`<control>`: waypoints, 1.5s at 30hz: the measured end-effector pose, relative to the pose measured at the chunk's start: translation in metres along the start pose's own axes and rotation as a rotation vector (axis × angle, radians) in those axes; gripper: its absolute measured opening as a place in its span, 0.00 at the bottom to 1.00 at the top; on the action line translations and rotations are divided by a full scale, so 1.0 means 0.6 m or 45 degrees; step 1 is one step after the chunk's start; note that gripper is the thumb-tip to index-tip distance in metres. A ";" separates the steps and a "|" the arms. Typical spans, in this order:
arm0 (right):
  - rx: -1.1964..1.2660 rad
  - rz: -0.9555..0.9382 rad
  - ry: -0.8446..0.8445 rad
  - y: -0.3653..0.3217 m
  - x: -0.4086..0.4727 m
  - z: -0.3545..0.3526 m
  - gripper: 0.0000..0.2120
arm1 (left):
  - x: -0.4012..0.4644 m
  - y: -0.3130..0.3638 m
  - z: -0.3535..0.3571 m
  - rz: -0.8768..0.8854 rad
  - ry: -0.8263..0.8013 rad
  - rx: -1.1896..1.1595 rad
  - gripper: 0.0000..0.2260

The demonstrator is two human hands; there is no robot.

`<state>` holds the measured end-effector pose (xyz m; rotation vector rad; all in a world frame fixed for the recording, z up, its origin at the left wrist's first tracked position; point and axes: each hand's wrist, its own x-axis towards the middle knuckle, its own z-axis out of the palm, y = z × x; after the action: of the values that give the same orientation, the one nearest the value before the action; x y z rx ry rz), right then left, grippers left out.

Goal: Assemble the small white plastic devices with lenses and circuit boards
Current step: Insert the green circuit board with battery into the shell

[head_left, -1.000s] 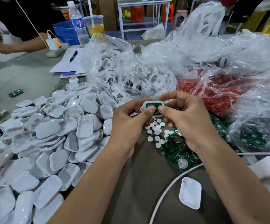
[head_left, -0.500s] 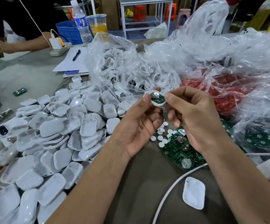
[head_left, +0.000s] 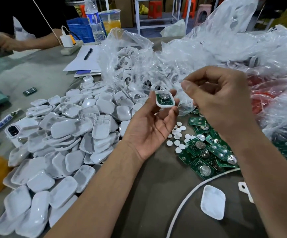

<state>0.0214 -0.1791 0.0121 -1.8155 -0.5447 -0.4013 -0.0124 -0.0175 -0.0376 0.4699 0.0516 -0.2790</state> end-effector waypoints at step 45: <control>-0.449 -0.371 -0.120 0.001 -0.029 0.004 0.08 | -0.007 -0.008 0.008 -0.048 -0.096 0.134 0.13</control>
<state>0.0071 -0.1797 0.0014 -2.1055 -0.8516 -0.6435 -0.0179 -0.0227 -0.0351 0.5630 -0.0284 -0.3371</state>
